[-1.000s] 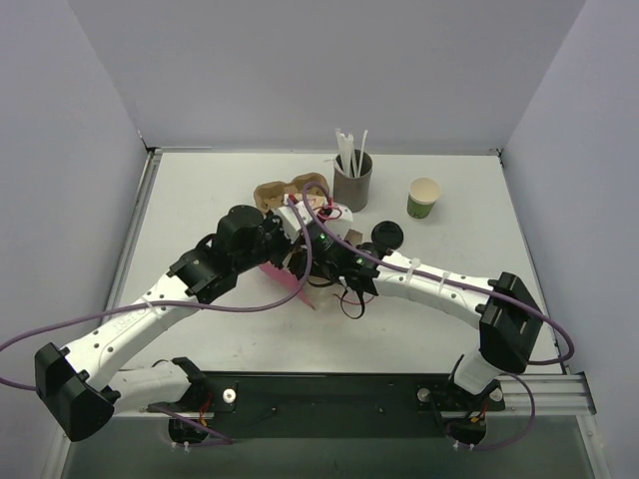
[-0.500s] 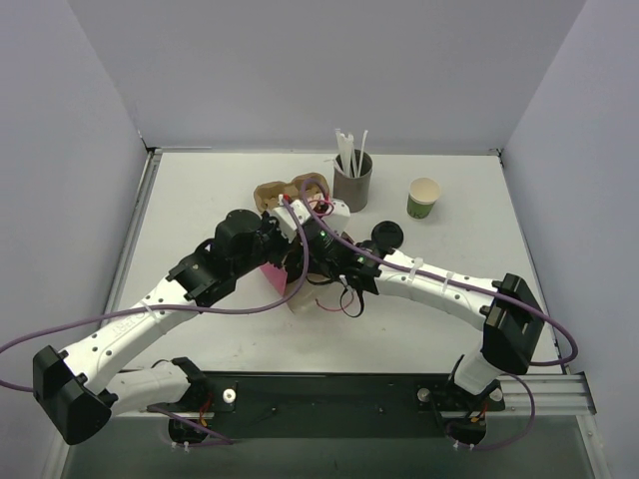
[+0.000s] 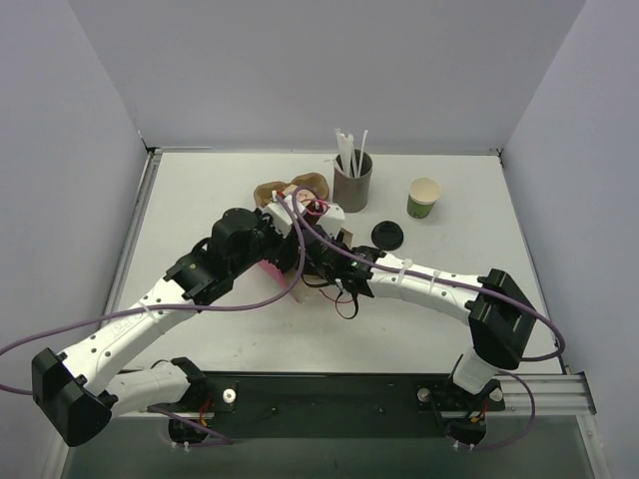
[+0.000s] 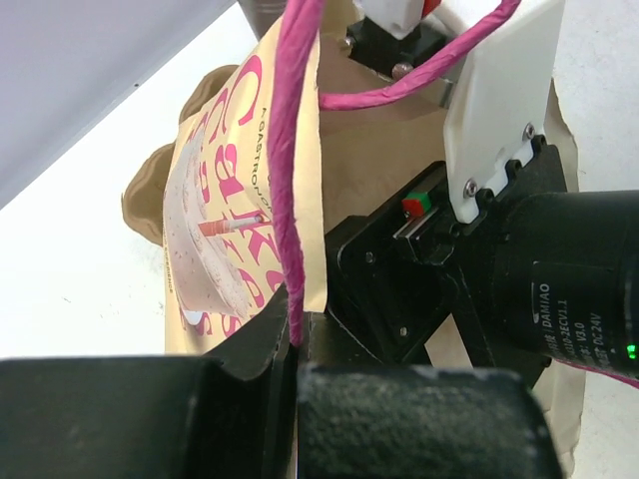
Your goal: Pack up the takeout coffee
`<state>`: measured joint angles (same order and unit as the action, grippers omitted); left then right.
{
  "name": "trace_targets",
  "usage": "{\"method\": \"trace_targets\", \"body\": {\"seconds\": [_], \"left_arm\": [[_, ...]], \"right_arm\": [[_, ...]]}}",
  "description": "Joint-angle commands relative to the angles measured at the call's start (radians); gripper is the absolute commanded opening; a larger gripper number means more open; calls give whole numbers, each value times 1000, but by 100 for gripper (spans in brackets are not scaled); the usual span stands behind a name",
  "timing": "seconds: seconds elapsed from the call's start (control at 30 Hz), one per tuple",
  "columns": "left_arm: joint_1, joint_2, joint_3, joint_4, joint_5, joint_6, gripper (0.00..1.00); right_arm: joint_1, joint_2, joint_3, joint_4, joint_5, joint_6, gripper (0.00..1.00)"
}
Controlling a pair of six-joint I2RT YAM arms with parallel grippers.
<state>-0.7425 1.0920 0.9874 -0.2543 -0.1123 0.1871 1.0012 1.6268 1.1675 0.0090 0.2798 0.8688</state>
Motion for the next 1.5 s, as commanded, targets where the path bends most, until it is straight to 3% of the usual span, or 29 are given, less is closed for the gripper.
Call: {"method": "trace_targets", "body": {"seconds": [0.0,0.13,0.53,0.87,1.47], "left_arm": [[-11,-3,4,90,112,-52,0],[6,19,30,82,94,-78,0],[22,128,180,-42,-3,-143,0],[22,95,154,6,-24,-159,0],[22,46,116,32,17,-161,0]], "right_arm": [[14,36,-20,161,-39,-60,72],[36,13,-77,250,-34,-80,72],[79,-50,-105,235,29,-142,71],[48,11,-68,217,-82,-56,54],[-55,56,-97,273,-182,128,59]]}}
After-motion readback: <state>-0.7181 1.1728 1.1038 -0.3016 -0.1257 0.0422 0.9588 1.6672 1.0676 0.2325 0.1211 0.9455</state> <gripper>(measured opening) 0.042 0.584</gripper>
